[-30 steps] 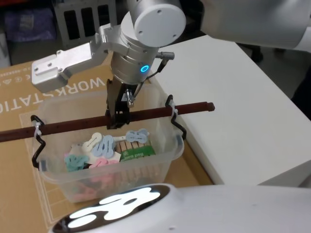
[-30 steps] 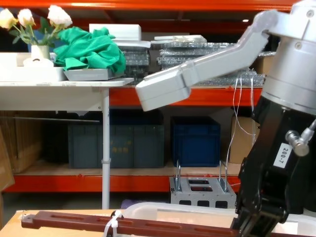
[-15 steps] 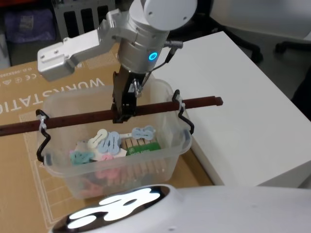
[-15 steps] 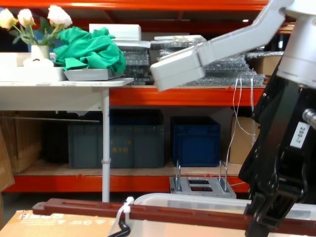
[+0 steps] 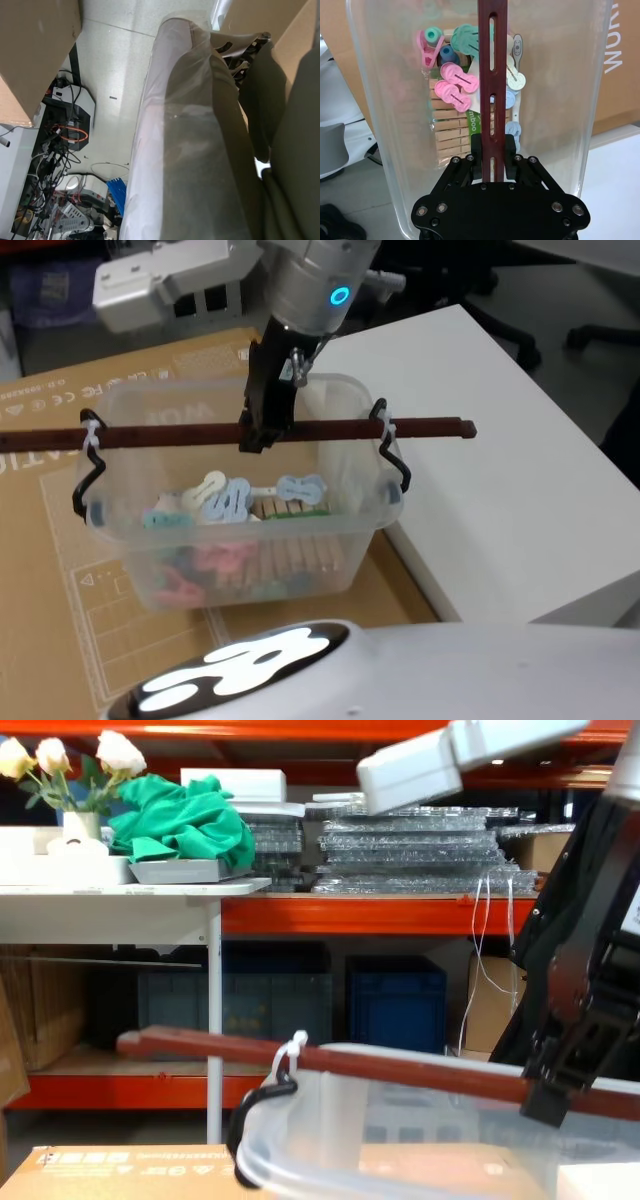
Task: Use one hand to grasp the basket and place it at the designated location.
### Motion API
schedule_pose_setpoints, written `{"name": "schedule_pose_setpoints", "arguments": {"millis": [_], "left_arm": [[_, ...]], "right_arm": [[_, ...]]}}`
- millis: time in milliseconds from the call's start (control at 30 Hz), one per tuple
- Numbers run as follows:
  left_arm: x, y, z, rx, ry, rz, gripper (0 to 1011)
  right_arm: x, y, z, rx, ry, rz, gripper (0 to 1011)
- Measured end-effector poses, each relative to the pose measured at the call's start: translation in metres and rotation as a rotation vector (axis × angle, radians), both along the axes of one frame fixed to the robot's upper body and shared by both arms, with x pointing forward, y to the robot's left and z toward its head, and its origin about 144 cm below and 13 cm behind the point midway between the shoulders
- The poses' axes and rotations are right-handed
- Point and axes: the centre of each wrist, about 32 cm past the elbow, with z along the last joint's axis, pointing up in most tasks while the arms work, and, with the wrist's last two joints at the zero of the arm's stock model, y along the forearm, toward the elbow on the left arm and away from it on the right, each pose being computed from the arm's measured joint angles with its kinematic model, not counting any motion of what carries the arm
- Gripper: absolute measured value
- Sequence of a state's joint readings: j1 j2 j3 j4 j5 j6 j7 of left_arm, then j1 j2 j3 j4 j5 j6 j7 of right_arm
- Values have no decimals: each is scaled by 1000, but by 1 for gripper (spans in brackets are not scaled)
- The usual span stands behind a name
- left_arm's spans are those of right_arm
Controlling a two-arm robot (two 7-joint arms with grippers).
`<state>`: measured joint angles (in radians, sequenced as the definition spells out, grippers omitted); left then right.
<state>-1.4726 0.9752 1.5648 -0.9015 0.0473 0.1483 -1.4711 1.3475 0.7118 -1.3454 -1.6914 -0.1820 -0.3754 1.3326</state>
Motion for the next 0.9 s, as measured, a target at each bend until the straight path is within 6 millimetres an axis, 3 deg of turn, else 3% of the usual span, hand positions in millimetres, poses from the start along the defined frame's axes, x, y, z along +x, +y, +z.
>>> {"name": "schedule_pose_setpoints", "arguments": {"millis": [600, 900], "left_arm": [[0, 0, 0, 0, 0, 0, 0], [0, 0, 0, 0, 0, 0, 0]], "right_arm": [[8, -36, 34, 27, -19, -193, 238], [28, -72, 47, 44, -10, -394, 238]]}}
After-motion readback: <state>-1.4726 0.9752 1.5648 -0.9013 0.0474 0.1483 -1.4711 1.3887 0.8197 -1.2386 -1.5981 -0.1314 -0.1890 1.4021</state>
